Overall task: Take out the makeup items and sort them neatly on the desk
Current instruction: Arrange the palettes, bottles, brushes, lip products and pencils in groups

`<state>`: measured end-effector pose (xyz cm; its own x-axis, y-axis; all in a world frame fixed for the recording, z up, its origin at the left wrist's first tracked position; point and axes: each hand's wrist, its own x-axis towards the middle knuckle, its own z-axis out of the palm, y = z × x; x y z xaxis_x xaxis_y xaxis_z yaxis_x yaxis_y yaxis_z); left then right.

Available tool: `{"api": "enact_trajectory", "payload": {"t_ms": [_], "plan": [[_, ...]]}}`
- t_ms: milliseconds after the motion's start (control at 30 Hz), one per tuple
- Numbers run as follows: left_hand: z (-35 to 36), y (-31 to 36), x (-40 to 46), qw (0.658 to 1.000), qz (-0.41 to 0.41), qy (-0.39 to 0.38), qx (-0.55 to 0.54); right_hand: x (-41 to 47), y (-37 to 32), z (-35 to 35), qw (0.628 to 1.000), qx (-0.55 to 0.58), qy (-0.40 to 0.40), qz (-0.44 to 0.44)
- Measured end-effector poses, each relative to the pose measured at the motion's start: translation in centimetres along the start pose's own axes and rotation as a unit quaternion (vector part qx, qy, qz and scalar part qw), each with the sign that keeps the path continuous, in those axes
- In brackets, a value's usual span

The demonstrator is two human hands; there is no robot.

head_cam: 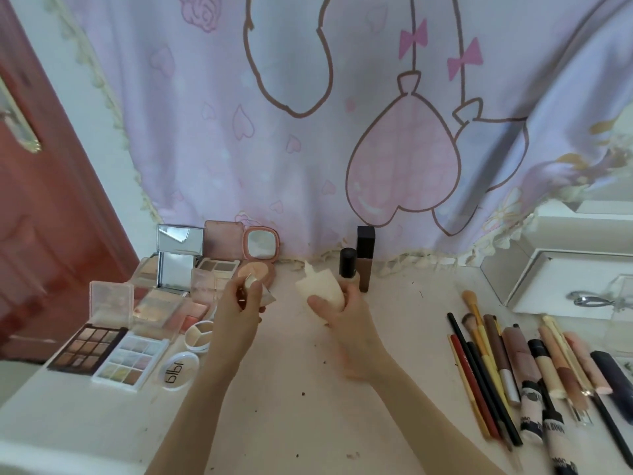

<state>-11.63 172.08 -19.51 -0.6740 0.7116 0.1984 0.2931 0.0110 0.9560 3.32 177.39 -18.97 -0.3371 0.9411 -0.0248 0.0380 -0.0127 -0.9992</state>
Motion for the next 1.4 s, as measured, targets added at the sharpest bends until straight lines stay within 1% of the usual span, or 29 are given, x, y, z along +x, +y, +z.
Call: {"api": "enact_trajectory", "payload": {"t_ms": [67,133,267,400,633,800,967,1133,1267,1400], "plan": [[0.0,-0.2,-0.2,1.000,-0.001,0.003,-0.011,1.0,0.6,2.1,0.998,-0.043,0.042,-0.016],[0.1,-0.7,-0.5,1.000,-0.003,0.010,-0.022,2.1,1.2,3.7,0.995,-0.072,0.065,-0.033],[0.4,-1.1,-0.5,0.999,-0.038,0.006,-0.038,4.7,1.9,5.0,0.992,-0.105,0.049,-0.052],[1.1,-0.7,0.0,0.999,-0.028,-0.007,-0.035,6.1,2.3,4.6,0.983,-0.167,0.062,-0.049],[2.5,-0.6,0.9,0.999,-0.033,-0.017,-0.026,7.5,2.7,2.9,0.972,-0.217,0.081,-0.044],[3.4,-1.1,1.4,0.998,-0.058,-0.033,0.001,8.0,2.7,1.8,0.971,-0.212,0.098,-0.043],[4.1,-1.0,2.1,0.996,-0.065,-0.052,0.026,8.4,2.6,0.7,0.973,-0.196,0.118,-0.027],[4.6,-0.8,3.2,0.995,-0.052,-0.056,0.065,8.5,2.3,0.2,0.974,-0.188,0.128,-0.011],[5.0,-1.4,4.2,0.993,-0.033,-0.048,0.106,8.2,2.0,0.7,0.975,-0.184,0.118,-0.033],[5.2,-1.9,4.6,0.988,-0.009,-0.049,0.144,8.3,1.8,1.2,0.980,-0.157,0.119,-0.025]]}}
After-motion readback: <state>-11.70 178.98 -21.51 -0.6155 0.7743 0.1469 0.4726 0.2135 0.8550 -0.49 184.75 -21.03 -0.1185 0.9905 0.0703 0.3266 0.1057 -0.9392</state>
